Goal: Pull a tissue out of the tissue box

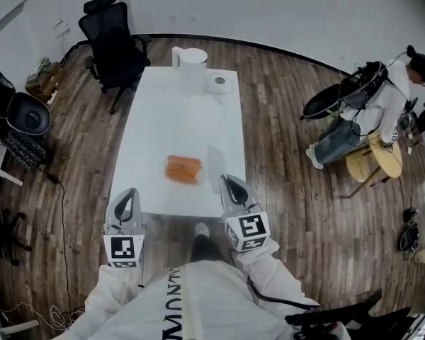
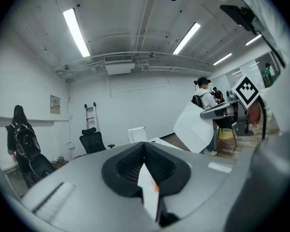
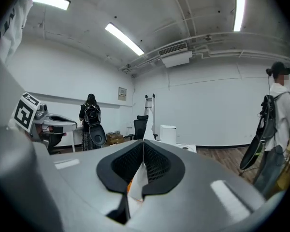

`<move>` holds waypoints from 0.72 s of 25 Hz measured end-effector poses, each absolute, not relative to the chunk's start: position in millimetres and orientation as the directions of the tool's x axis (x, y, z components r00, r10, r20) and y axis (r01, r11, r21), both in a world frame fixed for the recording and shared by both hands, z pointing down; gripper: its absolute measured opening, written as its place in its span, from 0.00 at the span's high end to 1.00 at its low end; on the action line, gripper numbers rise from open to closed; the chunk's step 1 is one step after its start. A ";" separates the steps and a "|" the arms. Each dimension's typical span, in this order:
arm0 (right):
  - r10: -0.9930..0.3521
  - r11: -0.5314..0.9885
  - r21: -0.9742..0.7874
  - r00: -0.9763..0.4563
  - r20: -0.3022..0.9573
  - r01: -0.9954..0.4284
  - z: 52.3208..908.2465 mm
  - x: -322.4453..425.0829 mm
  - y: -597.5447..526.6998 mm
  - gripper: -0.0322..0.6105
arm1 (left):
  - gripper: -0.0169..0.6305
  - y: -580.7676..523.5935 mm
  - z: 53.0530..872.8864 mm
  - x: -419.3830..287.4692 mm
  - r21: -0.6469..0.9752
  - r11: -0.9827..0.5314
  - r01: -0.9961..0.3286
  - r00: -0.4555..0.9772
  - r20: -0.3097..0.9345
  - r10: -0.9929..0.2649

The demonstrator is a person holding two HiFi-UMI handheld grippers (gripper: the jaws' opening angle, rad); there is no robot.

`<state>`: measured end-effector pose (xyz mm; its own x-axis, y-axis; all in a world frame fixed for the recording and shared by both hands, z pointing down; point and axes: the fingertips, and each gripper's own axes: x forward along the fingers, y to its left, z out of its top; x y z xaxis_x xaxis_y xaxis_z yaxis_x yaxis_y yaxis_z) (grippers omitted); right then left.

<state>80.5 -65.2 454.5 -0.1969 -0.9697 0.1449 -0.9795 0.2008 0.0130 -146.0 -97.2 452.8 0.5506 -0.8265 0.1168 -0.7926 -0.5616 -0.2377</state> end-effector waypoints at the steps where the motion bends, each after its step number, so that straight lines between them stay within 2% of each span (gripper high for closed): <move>1: -0.973 0.190 0.012 -0.186 0.137 -0.982 452.4 77.1 -56.8 0.95 | 0.98 -88.4 453.1 -151.7 -0.236 -0.563 -0.792 0.553 0.114 -0.825; 8: -0.981 0.165 0.009 -0.164 0.105 -0.986 438.0 41.9 3.1 0.95 | 0.98 -28.7 461.6 -185.9 -0.208 -0.571 -0.794 0.557 0.125 -0.821; 18: -0.981 0.159 0.013 -0.157 0.111 -0.987 424.8 25.3 45.0 0.95 | 0.98 2.3 458.2 -185.8 -0.184 -0.604 -0.776 0.589 0.132 -0.797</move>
